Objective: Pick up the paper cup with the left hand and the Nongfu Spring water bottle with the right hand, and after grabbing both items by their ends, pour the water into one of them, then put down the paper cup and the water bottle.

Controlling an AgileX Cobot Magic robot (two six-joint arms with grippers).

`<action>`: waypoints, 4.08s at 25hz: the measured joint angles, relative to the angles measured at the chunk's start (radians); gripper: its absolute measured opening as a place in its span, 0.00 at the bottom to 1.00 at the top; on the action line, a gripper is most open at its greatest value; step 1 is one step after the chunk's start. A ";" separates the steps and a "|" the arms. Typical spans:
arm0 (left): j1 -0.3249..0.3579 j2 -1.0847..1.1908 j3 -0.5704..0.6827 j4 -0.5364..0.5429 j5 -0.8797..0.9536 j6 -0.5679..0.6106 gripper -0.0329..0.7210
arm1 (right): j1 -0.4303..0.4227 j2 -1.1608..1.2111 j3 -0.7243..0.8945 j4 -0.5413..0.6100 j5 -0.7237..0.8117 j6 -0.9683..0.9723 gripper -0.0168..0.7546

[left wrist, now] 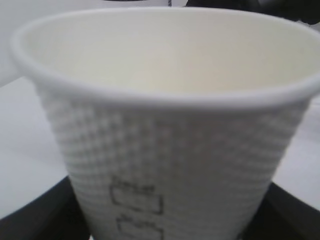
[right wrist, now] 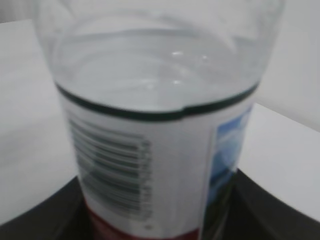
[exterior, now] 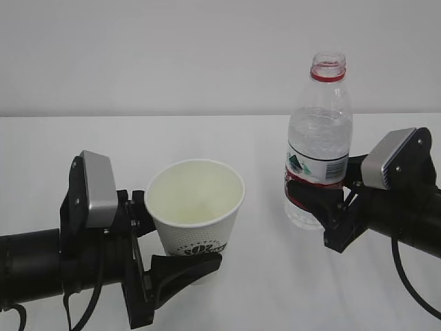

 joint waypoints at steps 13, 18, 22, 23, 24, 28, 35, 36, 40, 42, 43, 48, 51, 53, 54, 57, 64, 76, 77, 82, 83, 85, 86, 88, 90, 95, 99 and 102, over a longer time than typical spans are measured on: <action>-0.012 0.025 -0.067 0.007 0.000 0.000 0.79 | 0.000 0.000 0.000 0.000 0.000 0.000 0.60; -0.014 0.025 -0.075 0.014 0.000 -0.026 0.79 | 0.000 0.000 0.000 0.000 0.000 -0.002 0.60; -0.064 0.025 -0.075 0.014 0.000 -0.030 0.79 | 0.000 0.000 0.000 -0.002 0.000 -0.008 0.60; -0.079 0.025 -0.075 0.012 0.000 -0.031 0.79 | 0.000 0.000 0.000 -0.002 0.000 -0.010 0.60; -0.092 0.025 -0.075 0.008 0.000 -0.031 0.79 | 0.000 0.000 0.000 -0.003 0.000 -0.012 0.60; -0.106 0.025 -0.075 -0.015 0.000 -0.032 0.79 | 0.000 0.000 0.000 -0.004 0.000 -0.024 0.60; -0.106 0.025 -0.075 -0.010 0.000 -0.032 0.79 | 0.000 0.000 0.000 -0.016 0.000 -0.072 0.60; -0.106 0.025 -0.075 -0.002 0.000 -0.032 0.79 | 0.000 0.000 -0.002 -0.021 0.000 -0.074 0.60; -0.106 0.025 -0.075 0.009 0.000 -0.032 0.79 | 0.000 -0.003 -0.028 -0.049 0.000 -0.079 0.60; -0.106 0.025 -0.075 0.010 0.000 -0.032 0.79 | 0.000 -0.016 -0.045 -0.057 0.002 -0.079 0.60; -0.106 0.025 -0.075 0.010 0.000 -0.032 0.79 | 0.000 -0.027 -0.051 -0.059 0.006 -0.079 0.60; -0.106 0.025 -0.075 0.010 0.000 -0.032 0.79 | 0.000 -0.090 -0.096 -0.091 0.065 -0.079 0.60; -0.106 0.025 -0.075 0.010 0.000 -0.032 0.79 | 0.000 -0.128 -0.125 -0.121 0.111 -0.081 0.60; -0.106 0.025 -0.075 0.008 0.000 -0.032 0.79 | 0.000 -0.156 -0.152 -0.137 0.135 -0.081 0.60; -0.106 0.025 -0.075 0.005 0.000 -0.032 0.79 | 0.000 -0.166 -0.166 -0.147 0.148 -0.081 0.60; -0.106 0.025 -0.075 -0.012 0.000 -0.032 0.79 | 0.000 -0.194 -0.199 -0.180 0.188 -0.076 0.60; -0.106 0.025 -0.128 -0.004 0.000 -0.032 0.79 | 0.000 -0.235 -0.248 -0.219 0.245 -0.067 0.60; -0.108 0.028 -0.162 0.024 0.000 -0.048 0.79 | 0.000 -0.251 -0.327 -0.284 0.361 -0.184 0.60; -0.108 0.028 -0.162 0.024 0.000 -0.048 0.79 | 0.000 -0.251 -0.327 -0.284 0.362 -0.198 0.60; -0.108 0.028 -0.162 0.004 0.000 -0.049 0.79 | 0.000 -0.251 -0.327 -0.284 0.367 -0.265 0.60; -0.108 0.028 -0.162 -0.005 0.000 -0.049 0.79 | 0.000 -0.251 -0.327 -0.284 0.370 -0.277 0.60; -0.108 0.028 -0.162 -0.038 0.000 -0.049 0.79 | 0.000 -0.251 -0.327 -0.284 0.380 -0.292 0.60; -0.108 0.028 -0.162 -0.057 0.000 -0.049 0.79 | 0.000 -0.251 -0.327 -0.284 0.387 -0.300 0.60; -0.108 0.028 -0.162 -0.089 0.000 -0.049 0.79 | 0.000 -0.251 -0.327 -0.284 0.404 -0.315 0.60; -0.108 0.028 -0.162 -0.104 0.000 -0.048 0.79 | 0.000 -0.251 -0.327 -0.278 0.413 -0.334 0.60; -0.090 0.028 -0.162 -0.106 0.000 -0.046 0.79 | 0.000 -0.251 -0.327 -0.236 0.418 -0.377 0.60; -0.075 0.028 -0.162 -0.109 0.000 -0.046 0.79 | 0.000 -0.251 -0.327 -0.224 0.426 -0.404 0.60; -0.075 0.028 -0.162 -0.104 0.000 -0.046 0.79 | 0.000 -0.251 -0.327 -0.224 0.426 -0.433 0.60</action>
